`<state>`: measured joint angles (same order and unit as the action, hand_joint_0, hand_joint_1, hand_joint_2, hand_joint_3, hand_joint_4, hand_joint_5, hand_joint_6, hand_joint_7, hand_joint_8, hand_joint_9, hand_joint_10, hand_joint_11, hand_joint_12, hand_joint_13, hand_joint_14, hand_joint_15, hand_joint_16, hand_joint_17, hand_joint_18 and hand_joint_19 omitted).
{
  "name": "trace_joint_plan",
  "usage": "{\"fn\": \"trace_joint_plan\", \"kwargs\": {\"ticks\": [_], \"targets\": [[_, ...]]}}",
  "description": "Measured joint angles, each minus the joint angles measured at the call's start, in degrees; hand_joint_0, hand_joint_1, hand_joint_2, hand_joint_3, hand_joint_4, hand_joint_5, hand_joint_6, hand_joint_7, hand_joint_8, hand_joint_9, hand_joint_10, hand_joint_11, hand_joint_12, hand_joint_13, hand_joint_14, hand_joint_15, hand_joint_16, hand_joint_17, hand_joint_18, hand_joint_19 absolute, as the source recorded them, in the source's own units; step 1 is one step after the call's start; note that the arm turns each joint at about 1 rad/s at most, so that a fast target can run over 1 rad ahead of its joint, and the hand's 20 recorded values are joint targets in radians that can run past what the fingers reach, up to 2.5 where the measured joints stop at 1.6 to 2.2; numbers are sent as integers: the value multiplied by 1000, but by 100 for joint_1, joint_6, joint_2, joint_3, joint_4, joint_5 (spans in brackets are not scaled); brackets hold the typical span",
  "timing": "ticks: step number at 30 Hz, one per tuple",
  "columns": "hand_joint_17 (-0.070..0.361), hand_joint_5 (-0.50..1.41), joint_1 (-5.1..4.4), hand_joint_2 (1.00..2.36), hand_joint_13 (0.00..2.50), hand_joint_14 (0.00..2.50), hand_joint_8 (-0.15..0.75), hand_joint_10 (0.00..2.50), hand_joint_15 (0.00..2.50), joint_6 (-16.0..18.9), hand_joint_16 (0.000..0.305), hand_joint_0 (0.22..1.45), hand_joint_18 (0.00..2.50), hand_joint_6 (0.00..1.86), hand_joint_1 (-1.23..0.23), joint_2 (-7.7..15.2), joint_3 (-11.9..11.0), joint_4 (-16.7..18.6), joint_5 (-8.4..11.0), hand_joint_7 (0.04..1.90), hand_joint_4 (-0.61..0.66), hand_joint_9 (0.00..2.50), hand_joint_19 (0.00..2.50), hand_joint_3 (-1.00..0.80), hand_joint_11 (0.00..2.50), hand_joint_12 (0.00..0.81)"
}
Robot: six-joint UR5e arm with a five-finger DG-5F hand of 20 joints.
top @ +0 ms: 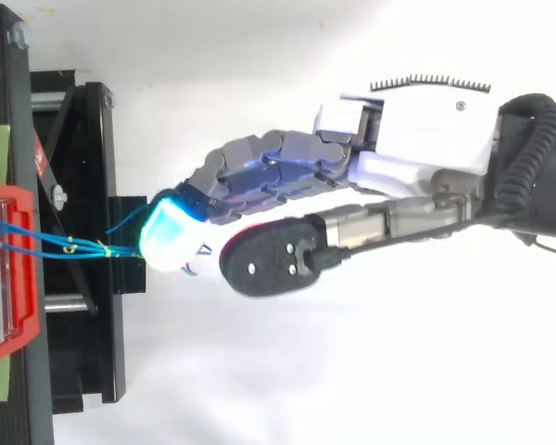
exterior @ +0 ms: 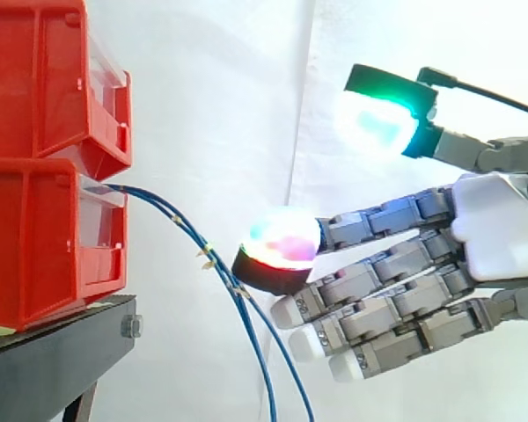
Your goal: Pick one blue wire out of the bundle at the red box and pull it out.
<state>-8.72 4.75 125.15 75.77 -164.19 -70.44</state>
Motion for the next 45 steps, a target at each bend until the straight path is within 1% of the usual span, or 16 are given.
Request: {"fn": "trace_joint_plan", "kwargs": {"ticks": [4,6,7,9,12,15,19,23,25,29,35,41,43,45], "targets": [[119,-135,22,1000,438,2,275,0,65,7,53,453,213,502,-355,14,-34,67,19,720,418,474,137,-500,0,388],[117,-132,31,1000,448,0,276,0,65,10,52,458,225,502,-439,15,-71,55,20,735,425,475,135,-500,0,387],[116,-132,34,1000,450,2,277,0,65,12,52,459,226,502,-440,16,-87,47,21,738,426,478,127,-500,0,386],[114,-130,40,1000,460,2,279,0,68,14,50,469,244,502,-534,16,-135,22,18,752,427,488,126,-500,0,381],[111,-129,53,1000,465,2,278,0,71,15,49,478,251,502,-568,19,-213,-44,14,757,421,500,126,-500,0,379],[110,-128,66,1000,473,2,276,0,76,10,49,486,255,502,-592,25,-261,-94,20,758,419,515,131,-500,0,376],[109,-127,85,1000,480,2,278,0,85,-4,49,488,266,502,-601,57,-271,-137,0,761,420,537,134,-500,0,374],[108,-126,106,1000,485,2,277,0,87,-13,48,495,267,502,-612,154,-271,-120,-17,765,416,543,137,-500,0,371],[108,-126,111,1000,490,3,277,0,87,-19,48,496,271,502,-613,230,-282,-42,-19,764,421,546,143,-500,0,372],[107,-126,103,1000,498,2,277,0,93,-43,48,500,270,502,-613,337,-293,117,-16,766,417,561,140,-500,0,371],[106,-123,108,1000,515,3,280,0,107,-93,47,507,279,502,-630,373,-292,129,-19,780,422,580,143,-500,0,370],[105,-114,65,1000,526,4,283,0,117,-241,47,521,294,502,-664,399,-292,139,1,830,428,597,161,-500,0,367],[104,-111,46,1000,533,3,284,0,126,-281,46,528,301,503,-672,443,-312,155,3,852,425,604,161,-500,0,367],[102,-106,23,1000,539,4,284,0,131,-296,46,543,311,502,-692,540,-396,200,-2,917,415,611,179,-493,0,365]]}}
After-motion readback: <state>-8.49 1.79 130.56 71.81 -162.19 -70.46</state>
